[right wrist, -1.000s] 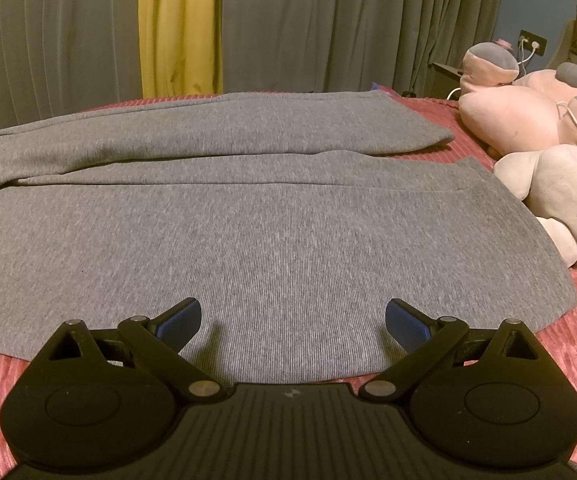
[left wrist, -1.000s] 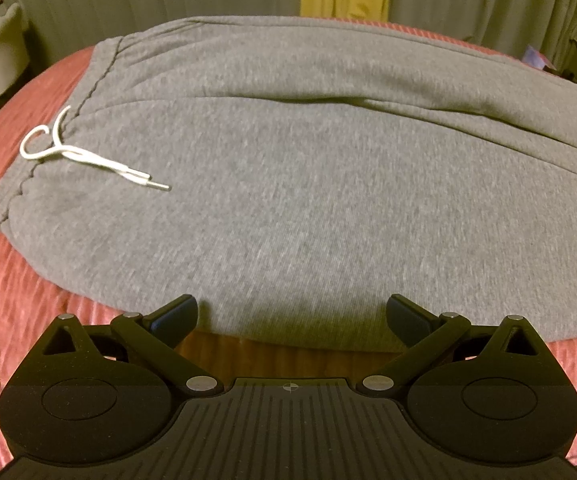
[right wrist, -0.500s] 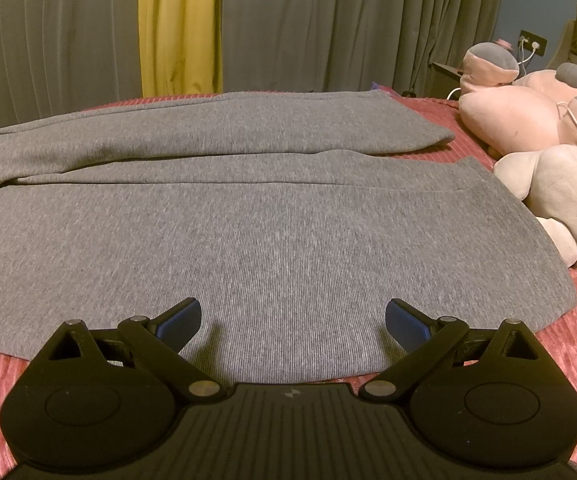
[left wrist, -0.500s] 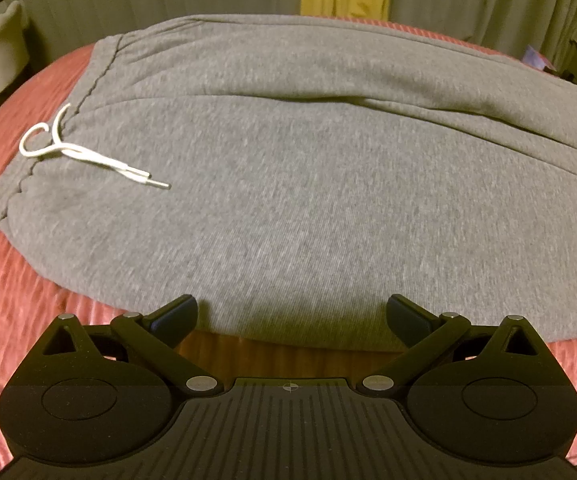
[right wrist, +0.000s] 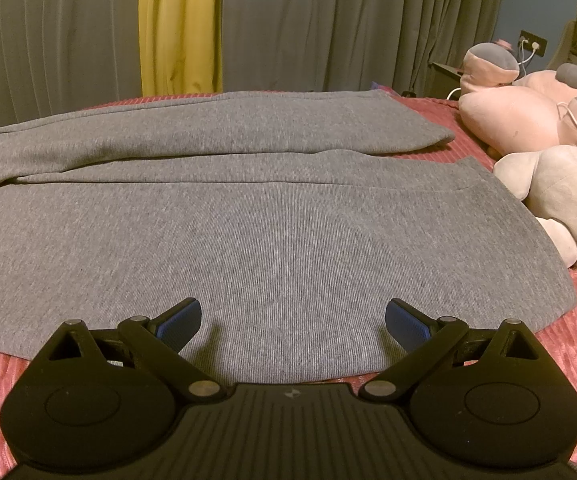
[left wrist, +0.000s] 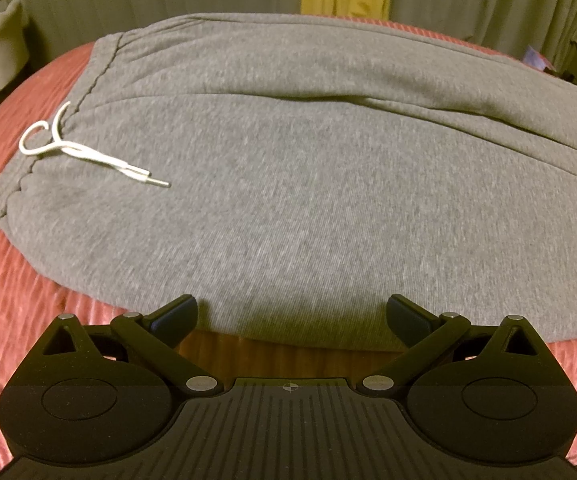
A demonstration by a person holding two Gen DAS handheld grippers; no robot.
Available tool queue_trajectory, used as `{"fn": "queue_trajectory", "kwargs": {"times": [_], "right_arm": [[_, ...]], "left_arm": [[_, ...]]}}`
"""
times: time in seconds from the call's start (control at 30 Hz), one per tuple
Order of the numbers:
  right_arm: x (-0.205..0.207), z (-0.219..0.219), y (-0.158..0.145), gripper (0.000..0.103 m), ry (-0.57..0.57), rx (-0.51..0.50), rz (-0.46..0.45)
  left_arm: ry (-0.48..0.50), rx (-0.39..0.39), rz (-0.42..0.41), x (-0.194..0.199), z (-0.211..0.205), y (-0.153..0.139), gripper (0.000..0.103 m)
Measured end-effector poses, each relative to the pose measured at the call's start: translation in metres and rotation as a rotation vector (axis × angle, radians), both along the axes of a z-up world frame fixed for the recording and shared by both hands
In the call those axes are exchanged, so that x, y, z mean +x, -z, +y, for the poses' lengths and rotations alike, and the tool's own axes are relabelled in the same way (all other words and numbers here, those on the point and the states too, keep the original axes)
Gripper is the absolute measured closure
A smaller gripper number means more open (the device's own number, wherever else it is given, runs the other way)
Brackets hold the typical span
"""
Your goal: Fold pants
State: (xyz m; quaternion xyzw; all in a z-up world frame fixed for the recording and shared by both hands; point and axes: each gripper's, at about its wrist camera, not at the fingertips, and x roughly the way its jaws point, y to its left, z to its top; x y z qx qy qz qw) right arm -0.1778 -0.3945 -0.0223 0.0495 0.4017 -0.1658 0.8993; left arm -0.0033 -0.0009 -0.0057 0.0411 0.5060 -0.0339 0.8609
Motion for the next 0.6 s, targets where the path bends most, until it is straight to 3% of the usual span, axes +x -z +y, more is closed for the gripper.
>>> {"fn": "queue_trajectory", "kwargs": {"times": [0.6], "right_arm": [[-0.0013, 0.0006, 0.0012, 0.004, -0.001, -0.002, 0.001]], "left_arm": [[-0.002, -0.005, 0.005, 0.0002, 0.0019, 0.0008, 0.000]]}}
